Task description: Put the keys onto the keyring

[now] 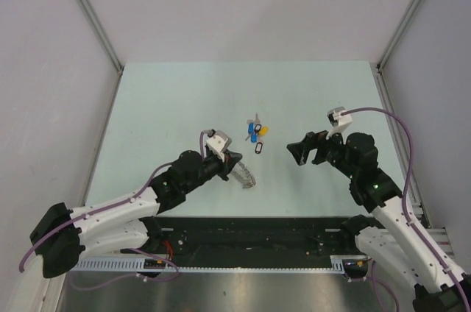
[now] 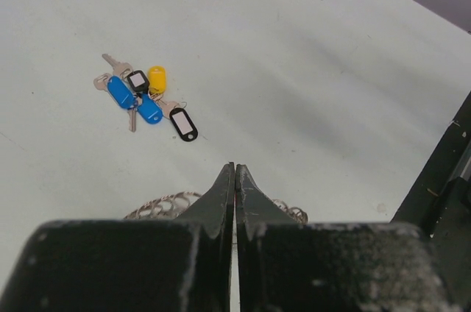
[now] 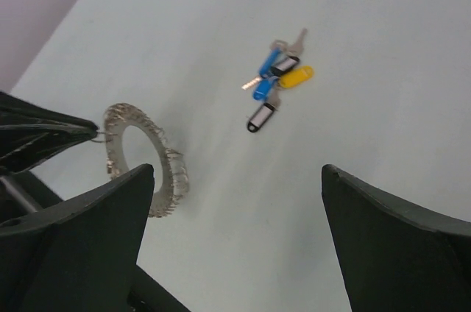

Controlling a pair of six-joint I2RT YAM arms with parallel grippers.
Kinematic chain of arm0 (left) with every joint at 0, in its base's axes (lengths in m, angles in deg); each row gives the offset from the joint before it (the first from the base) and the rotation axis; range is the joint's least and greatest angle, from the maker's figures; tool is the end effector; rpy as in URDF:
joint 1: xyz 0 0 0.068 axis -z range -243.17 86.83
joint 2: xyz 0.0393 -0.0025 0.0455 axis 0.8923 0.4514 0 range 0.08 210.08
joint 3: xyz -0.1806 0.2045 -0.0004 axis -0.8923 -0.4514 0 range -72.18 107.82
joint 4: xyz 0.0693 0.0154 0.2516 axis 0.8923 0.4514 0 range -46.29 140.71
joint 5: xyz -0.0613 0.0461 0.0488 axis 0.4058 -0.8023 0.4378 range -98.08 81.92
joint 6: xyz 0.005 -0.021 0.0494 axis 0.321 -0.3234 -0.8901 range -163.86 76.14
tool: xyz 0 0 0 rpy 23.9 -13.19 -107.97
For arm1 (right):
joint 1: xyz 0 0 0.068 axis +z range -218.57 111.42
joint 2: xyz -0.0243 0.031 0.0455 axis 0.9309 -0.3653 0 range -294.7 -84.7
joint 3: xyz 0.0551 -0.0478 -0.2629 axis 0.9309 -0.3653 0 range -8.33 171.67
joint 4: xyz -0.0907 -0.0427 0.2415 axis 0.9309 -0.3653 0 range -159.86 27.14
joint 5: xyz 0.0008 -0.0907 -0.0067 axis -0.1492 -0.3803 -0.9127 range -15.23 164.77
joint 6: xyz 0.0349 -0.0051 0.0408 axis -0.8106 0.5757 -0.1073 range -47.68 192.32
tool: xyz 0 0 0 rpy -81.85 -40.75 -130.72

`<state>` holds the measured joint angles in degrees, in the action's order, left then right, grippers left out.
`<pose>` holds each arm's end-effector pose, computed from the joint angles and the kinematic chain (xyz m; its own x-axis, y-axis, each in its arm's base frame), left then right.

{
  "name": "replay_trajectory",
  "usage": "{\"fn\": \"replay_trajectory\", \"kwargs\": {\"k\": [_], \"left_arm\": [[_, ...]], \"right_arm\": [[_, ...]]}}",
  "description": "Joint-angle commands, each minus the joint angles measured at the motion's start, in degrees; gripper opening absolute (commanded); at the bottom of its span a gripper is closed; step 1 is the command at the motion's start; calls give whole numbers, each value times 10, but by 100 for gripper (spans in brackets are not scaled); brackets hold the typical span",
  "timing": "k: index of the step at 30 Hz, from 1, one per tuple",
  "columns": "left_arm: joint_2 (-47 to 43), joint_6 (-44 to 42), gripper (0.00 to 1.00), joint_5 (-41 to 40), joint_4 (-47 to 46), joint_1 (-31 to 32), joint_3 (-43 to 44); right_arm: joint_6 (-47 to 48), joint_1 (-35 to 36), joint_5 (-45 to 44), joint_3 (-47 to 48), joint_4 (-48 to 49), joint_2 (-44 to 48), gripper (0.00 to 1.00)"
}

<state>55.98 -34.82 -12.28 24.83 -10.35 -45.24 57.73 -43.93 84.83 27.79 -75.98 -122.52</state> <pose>0.1369 -0.1762 0.2468 -0.2225 0.0340 -0.9743 0.7249 0.6740 -0.1421 0.1460 0.0740 0.3002 -0.3671 0.1045 -0.9243 -0.4872 0.8248 0.2868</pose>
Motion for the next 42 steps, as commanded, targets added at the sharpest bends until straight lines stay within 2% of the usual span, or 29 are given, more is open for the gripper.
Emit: {"fn": "replay_trajectory", "kwargs": {"k": [1,5,9,13,14,15,16,18,20,21,23,24,26,32,42], "left_arm": [[-15,7,0,20,-21,-9,29],[-15,23,0,37,-50,-19,22],[-17,27,0,52,-73,-22,18],[-21,34,2,22,-34,-23,29],[-25,40,5,12,-16,-23,30],[-32,50,19,-21,6,-22,38],[-33,57,27,-42,76,-22,45],[-35,79,39,-84,151,-22,71],[-31,105,43,-136,269,-22,84],[-28,138,50,-149,307,-22,93],[-17,187,56,-165,389,-22,98],[-12,201,61,-164,407,-22,98],[7,229,62,-156,434,-22,95],[72,287,68,-114,412,-23,87],[241,302,68,-32,361,-24,143]], "right_arm": [[-4,5,137,-11,172,-30,100],[-7,19,200,-43,280,-64,100],[3,36,229,-45,311,-94,100],[15,47,223,-47,312,-109,100],[17,50,212,-47,307,-110,100],[20,52,207,-49,303,-107,100],[22,54,200,-54,300,-106,100],[26,58,182,-60,289,-108,100],[28,59,175,-68,285,-110,100],[27,60,173,-71,286,-111,100],[24,64,164,-76,288,-117,100],[23,65,160,-77,288,-122,100],[23,67,147,-80,287,-131,100],[17,70,115,-82,276,-145,100],[30,71,64,-85,239,-120,100]]}}
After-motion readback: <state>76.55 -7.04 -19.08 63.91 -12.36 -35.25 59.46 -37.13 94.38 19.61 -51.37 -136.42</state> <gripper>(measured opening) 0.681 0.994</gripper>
